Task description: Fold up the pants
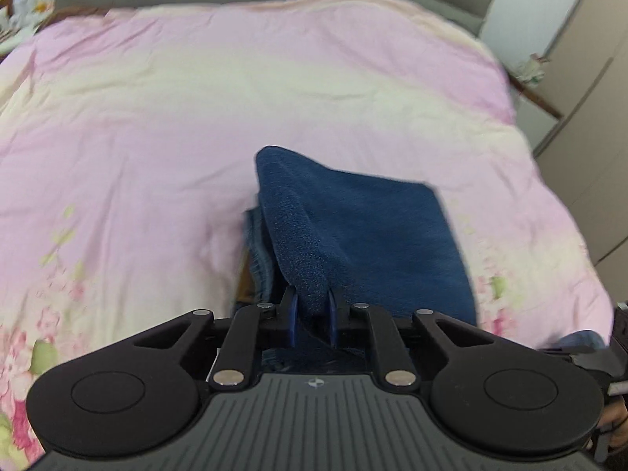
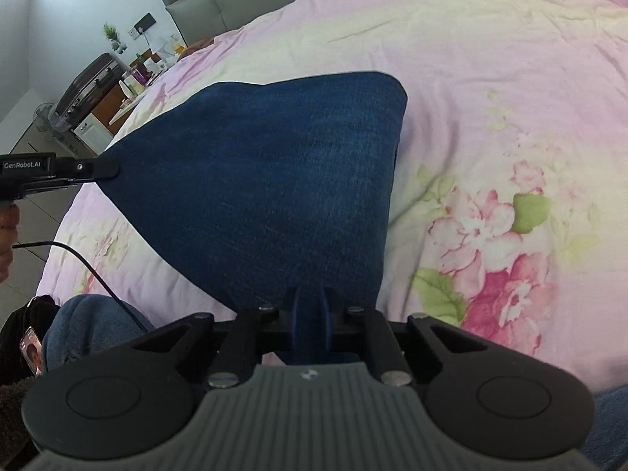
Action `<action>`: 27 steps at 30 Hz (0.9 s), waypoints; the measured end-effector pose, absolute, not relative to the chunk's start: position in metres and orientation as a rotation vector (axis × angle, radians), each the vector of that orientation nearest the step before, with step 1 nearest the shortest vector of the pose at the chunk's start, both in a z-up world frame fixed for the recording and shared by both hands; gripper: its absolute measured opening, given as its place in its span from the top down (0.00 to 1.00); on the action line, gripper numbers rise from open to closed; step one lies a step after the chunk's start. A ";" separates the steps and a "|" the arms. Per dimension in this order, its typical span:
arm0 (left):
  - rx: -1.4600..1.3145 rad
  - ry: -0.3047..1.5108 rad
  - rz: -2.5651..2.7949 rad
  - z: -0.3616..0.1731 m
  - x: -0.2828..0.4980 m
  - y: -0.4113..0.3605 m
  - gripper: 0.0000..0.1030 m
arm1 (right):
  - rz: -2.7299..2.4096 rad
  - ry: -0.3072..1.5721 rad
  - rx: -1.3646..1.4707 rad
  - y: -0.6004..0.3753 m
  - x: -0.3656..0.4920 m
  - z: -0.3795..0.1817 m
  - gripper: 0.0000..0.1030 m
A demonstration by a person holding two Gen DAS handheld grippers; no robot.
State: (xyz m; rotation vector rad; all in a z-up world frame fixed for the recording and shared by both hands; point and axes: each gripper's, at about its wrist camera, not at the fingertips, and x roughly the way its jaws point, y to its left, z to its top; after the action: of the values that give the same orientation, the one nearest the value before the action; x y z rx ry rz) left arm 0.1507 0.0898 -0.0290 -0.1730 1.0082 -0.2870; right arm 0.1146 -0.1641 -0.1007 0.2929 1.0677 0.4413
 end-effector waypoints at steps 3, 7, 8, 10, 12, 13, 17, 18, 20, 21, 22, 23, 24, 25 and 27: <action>-0.127 1.084 -0.231 -0.059 0.159 0.095 0.84 | 0.438 1.105 0.303 -0.153 0.113 -0.123 0.96; -0.078 1.197 -0.198 -0.094 0.166 0.094 0.84 | 0.440 1.172 0.274 -0.139 0.116 -0.154 1.00; -0.061 1.228 -0.191 -0.102 0.168 0.091 0.84 | 0.438 1.192 0.266 -0.136 0.117 -0.163 1.00; -0.058 1.269 -0.173 -0.115 0.174 0.091 0.83 | 0.442 1.213 0.278 -0.134 0.119 -0.175 1.00; -0.063 1.298 -0.165 -0.122 0.178 0.091 0.83 | 0.452 1.227 0.270 -0.131 0.121 -0.181 1.00; -0.059 1.304 -0.165 -0.121 0.179 0.090 0.82 | 0.454 1.231 0.269 -0.130 0.122 -0.182 1.00; -0.018 1.272 -0.178 -0.100 0.174 0.094 0.58 | 0.467 1.259 0.246 -0.130 0.120 -0.173 1.00; -0.011 1.259 -0.182 -0.092 0.171 0.095 0.54 | 0.484 1.256 0.228 -0.131 0.119 -0.166 1.00; 0.010 1.233 -0.203 -0.073 0.166 0.096 0.53 | 0.505 1.217 0.197 -0.135 0.118 -0.147 0.96; 0.023 1.210 -0.210 -0.064 0.164 0.095 0.53 | 0.510 1.183 0.183 -0.138 0.118 -0.135 0.96; 0.039 1.177 -0.217 -0.053 0.162 0.094 0.53 | 0.512 1.148 0.174 -0.141 0.120 -0.124 0.96; 0.045 1.141 -0.222 -0.043 0.163 0.093 0.53 | 0.511 1.116 0.169 -0.143 0.123 -0.115 0.96; 0.038 1.102 -0.229 -0.036 0.164 0.091 0.53 | 0.507 1.080 0.160 -0.145 0.129 -0.104 0.96; 0.023 1.057 -0.241 -0.029 0.166 0.089 0.53 | 0.500 1.050 0.152 -0.146 0.135 -0.096 0.96; -0.002 0.986 -0.247 -0.022 0.176 0.082 0.56 | 0.483 0.992 0.127 -0.146 0.152 -0.087 0.96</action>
State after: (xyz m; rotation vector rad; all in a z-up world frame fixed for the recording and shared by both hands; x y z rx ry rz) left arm 0.1757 0.0815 -0.0218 -0.0023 0.9862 -0.2471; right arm 0.1519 -0.1459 -0.0870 0.1265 0.9916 0.4833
